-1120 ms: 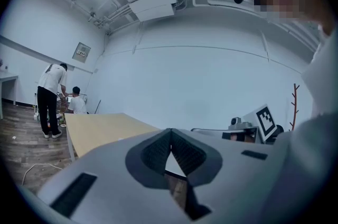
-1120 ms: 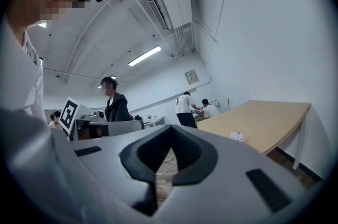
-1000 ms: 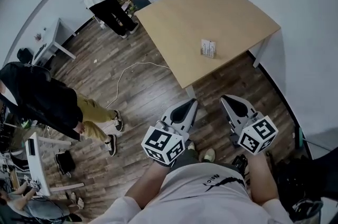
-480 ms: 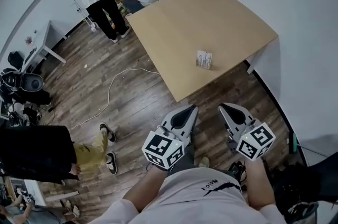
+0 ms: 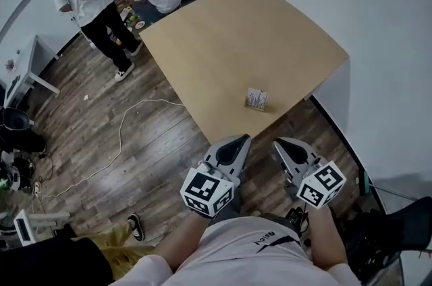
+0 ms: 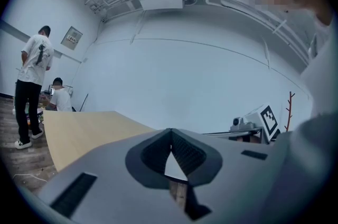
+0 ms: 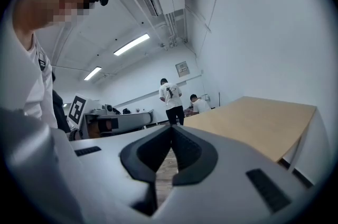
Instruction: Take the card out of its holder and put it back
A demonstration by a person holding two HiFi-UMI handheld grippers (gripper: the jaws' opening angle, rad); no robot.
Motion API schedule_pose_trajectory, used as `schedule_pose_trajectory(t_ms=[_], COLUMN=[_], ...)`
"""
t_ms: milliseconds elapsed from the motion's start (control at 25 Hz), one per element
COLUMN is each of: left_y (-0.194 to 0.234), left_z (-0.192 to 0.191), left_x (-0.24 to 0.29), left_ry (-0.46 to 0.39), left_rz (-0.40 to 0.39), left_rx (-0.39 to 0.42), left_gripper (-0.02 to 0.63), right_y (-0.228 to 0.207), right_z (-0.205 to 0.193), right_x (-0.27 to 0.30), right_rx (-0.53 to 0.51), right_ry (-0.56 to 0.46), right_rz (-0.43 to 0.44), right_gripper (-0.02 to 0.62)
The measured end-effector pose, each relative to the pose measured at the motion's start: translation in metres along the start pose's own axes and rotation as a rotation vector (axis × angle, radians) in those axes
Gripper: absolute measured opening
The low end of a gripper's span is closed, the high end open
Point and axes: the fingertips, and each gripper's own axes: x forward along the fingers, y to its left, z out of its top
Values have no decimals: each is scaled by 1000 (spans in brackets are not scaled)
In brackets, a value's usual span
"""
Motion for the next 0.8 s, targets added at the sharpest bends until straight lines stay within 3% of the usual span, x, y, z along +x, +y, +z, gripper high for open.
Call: schedule_pose_trajectory(t_ms=[160,320,720,800], left_y=[30,52,104,115], left_z=[0,-2,1,4], left_x=[24,40,97,111], left_ry=[21,34,55,62], left_rz=[-47,-67,-28,2], left_rx=[-3,-17,-8,-12], left_gripper=[12,12,12,12], right_y=[-26,-46,-133,-161], right_z=[2,-2,-28,-35], right_x=[28,46,113,125], right_rx=[9,-25,-261,-332], right_ry=[19,85,446,550], right_rz=[-61,-70,54,82], right_gripper=[14,14,22,54])
